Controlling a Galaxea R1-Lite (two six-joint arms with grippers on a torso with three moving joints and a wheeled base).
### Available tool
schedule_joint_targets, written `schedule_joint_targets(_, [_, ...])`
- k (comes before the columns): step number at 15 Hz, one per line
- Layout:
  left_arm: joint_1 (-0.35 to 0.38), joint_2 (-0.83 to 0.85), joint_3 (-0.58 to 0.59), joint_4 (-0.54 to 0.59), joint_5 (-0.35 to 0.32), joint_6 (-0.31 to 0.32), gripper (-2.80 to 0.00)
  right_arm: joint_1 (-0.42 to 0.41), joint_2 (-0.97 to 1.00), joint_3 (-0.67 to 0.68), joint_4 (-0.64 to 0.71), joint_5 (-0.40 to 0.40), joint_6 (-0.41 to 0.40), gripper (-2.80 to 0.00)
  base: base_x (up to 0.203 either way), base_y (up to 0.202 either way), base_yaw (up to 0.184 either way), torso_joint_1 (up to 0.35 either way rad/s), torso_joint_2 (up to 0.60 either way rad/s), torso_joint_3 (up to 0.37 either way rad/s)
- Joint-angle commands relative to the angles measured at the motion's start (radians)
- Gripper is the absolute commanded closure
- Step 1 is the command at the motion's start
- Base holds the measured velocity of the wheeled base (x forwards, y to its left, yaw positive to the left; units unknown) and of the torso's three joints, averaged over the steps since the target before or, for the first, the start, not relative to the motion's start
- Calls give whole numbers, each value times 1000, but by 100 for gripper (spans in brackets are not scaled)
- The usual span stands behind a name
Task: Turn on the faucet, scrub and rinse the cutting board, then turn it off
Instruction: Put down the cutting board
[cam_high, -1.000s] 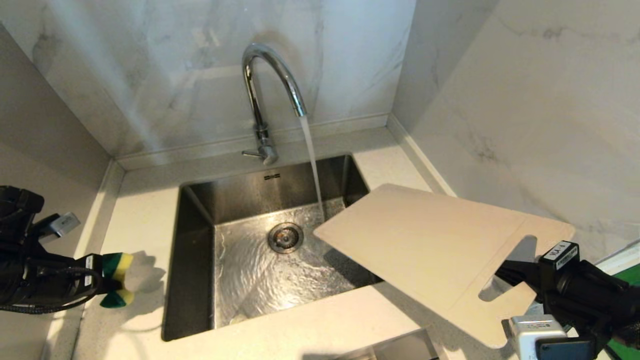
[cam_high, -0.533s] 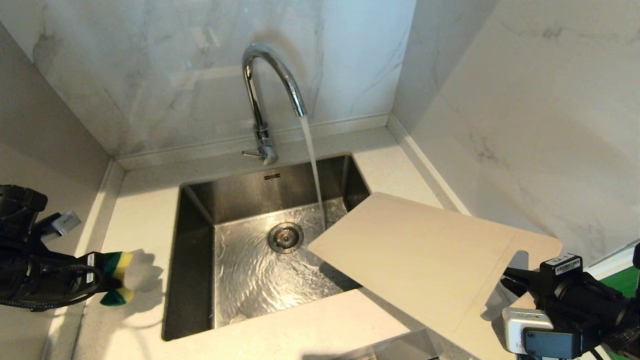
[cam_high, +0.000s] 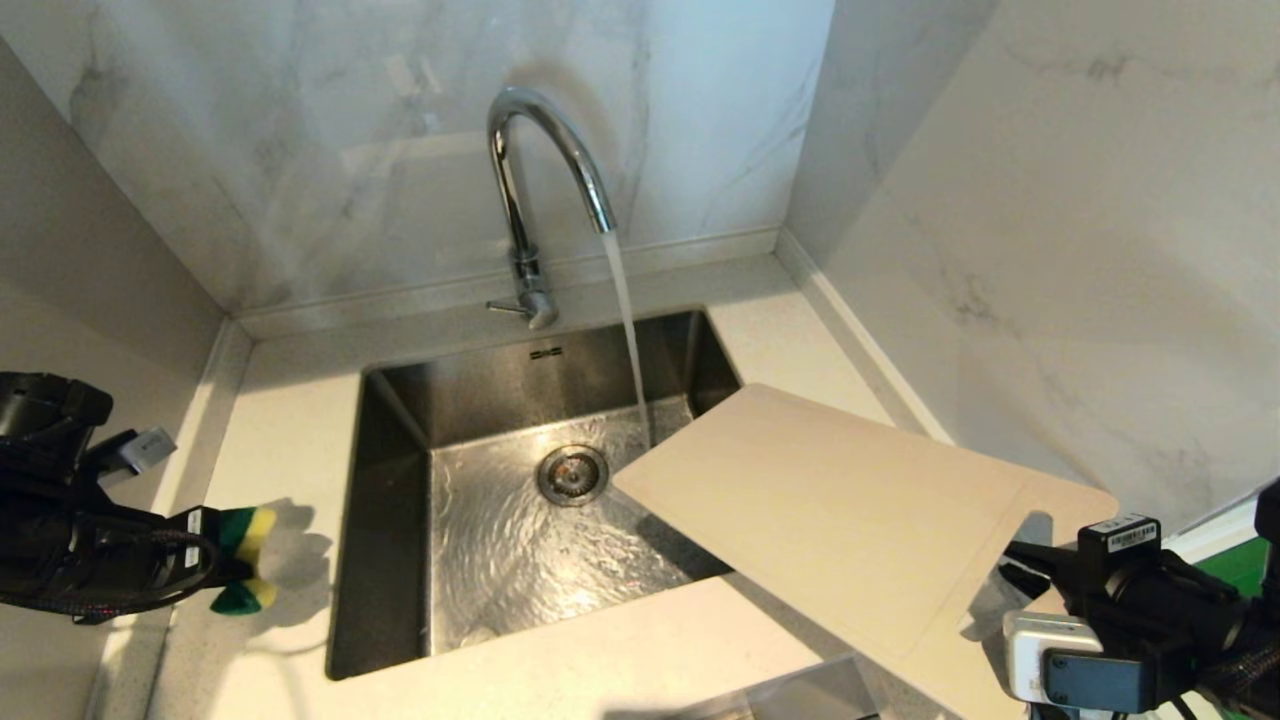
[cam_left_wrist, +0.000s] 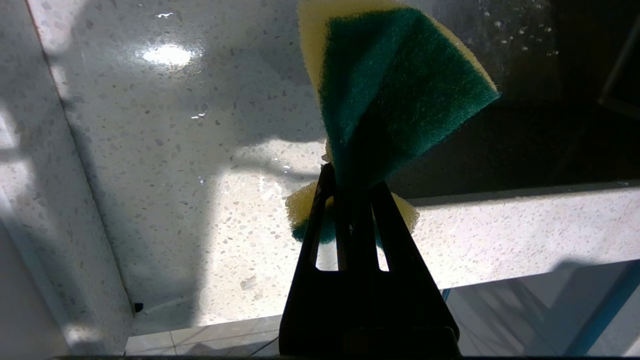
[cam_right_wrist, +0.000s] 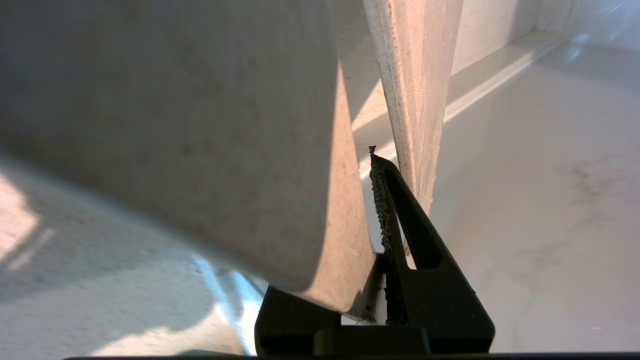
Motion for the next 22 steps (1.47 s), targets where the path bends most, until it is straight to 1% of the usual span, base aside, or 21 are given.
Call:
schedule_joint_targets(1, [0, 5, -5, 1, -1, -3, 0, 0, 19, 4, -2, -6, 3, 0, 0, 0, 0, 0, 0, 0])
schedule_joint_targets(5, [-1, 5, -13, 1, 0, -6, 0, 0, 38, 43, -2, -6, 29, 0, 0, 0, 0, 0, 0, 0])
schedule_joint_targets(9, [-1, 8, -33, 4, 0, -7, 0, 0, 52, 89, -3, -8, 119, 0, 0, 0, 0, 0, 0, 0])
schedule_joint_targets(10, [-4, 8, -39, 7, 0, -7, 0, 0, 54, 91, -3, -8, 132, 0, 0, 0, 0, 0, 0, 0])
schedule_joint_targets(17, [-6, 13, -55, 7, 5, -9, 0, 13, 122, 85, -5, -6, 150, 0, 0, 0, 0, 0, 0, 0])
schedule_joint_targets(20, [-8, 14, -56, 7, 5, -31, 0, 55, 126, 87, -5, -6, 233, 0, 0, 0, 0, 0, 0, 0])
schedule_joint_targets(22, [-12, 13, -56, 7, 5, -38, 0, 64, 122, 86, -6, -2, 270, 0, 0, 0, 0, 0, 0, 0])
